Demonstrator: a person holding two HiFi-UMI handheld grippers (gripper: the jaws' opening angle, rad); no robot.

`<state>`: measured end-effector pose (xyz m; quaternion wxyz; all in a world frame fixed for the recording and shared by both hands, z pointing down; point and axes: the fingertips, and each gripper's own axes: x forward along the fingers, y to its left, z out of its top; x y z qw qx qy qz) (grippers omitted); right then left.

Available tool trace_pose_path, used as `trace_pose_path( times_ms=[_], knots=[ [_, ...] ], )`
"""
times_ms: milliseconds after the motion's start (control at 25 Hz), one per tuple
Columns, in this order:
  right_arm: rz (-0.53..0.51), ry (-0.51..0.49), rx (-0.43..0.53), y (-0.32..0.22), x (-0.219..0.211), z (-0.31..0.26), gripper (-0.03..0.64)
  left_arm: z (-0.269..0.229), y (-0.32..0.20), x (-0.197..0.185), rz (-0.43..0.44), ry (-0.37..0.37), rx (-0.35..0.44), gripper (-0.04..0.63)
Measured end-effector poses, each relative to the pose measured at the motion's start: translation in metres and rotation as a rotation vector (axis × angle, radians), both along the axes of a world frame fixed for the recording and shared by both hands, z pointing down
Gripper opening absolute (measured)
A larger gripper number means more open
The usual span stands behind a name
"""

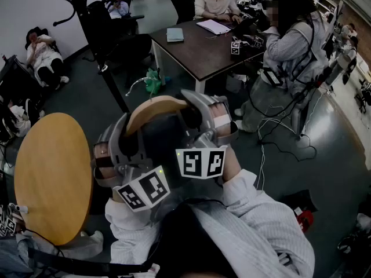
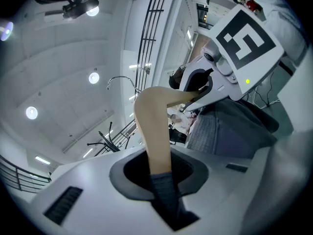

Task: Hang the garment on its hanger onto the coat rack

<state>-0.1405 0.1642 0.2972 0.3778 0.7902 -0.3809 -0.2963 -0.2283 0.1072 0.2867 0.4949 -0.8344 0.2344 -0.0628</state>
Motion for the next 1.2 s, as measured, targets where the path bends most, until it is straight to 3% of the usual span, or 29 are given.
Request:
trace_pose_path(
  times_ms=[720,1200],
  knots=[
    [-0.022,-0.026,0.012,-0.001,0.001,0.004,0.071,0.002,0.001,0.001,-0.009,-0.010,0.007,0.069],
    [-0.038,-0.052,-0.018,-0.012,0.011,0.015,0.074,0.014,-0.011,0.012,-0.010,-0.033,-0.042,0.069]
  ],
)
